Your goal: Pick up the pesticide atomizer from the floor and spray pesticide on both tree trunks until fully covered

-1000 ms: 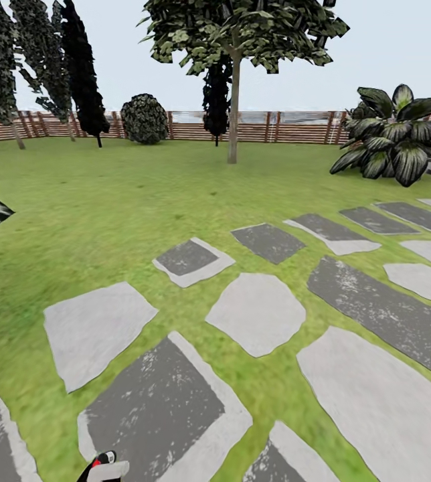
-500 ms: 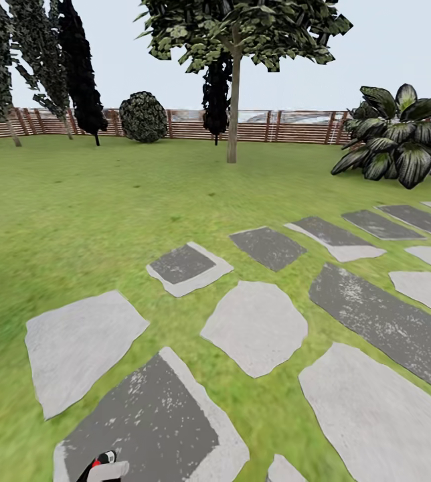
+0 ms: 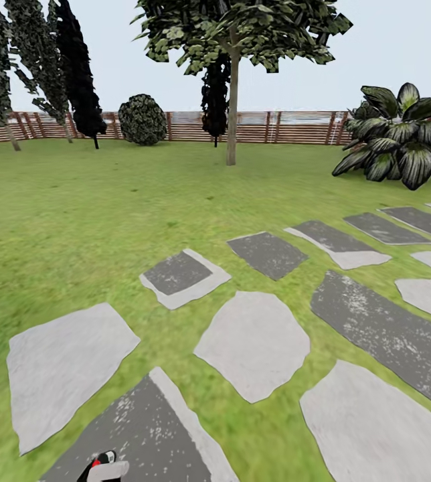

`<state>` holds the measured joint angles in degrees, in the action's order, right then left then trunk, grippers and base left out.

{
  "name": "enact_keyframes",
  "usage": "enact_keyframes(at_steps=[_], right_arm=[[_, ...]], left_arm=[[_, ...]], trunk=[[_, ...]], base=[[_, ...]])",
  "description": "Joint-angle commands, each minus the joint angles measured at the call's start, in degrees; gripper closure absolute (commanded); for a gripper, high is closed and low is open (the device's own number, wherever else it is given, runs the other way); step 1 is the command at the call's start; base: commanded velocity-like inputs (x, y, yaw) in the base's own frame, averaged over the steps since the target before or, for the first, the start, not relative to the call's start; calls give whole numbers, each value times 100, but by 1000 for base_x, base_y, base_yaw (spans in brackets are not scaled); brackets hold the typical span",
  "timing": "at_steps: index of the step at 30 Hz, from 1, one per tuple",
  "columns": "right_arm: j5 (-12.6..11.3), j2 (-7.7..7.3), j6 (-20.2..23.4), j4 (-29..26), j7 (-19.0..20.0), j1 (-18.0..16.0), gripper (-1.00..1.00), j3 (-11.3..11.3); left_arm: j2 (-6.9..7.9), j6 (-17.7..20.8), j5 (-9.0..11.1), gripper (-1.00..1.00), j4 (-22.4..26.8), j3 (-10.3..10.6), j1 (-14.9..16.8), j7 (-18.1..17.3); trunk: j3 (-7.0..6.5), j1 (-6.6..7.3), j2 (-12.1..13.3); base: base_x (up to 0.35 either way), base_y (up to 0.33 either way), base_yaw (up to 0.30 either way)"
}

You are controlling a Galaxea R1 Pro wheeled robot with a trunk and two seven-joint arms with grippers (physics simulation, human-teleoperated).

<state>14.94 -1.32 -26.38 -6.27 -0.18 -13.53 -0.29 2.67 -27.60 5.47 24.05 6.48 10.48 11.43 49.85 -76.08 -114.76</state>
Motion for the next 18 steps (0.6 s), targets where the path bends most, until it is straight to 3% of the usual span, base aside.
enact_keyframes(at_steps=[1, 18], right_arm=[[0, 0, -1, 1, 0, 0, -100, 1], [0, 0, 1, 3, 0, 0, -100, -1]], left_arm=[[2, 0, -2, 100, 0, 1, -1, 0], [6, 0, -2, 100, 3, 2, -2, 0]], trunk=[[0, 0, 0], [0, 0, 0]], base=[[311, -84, 0], [312, -84, 0]])
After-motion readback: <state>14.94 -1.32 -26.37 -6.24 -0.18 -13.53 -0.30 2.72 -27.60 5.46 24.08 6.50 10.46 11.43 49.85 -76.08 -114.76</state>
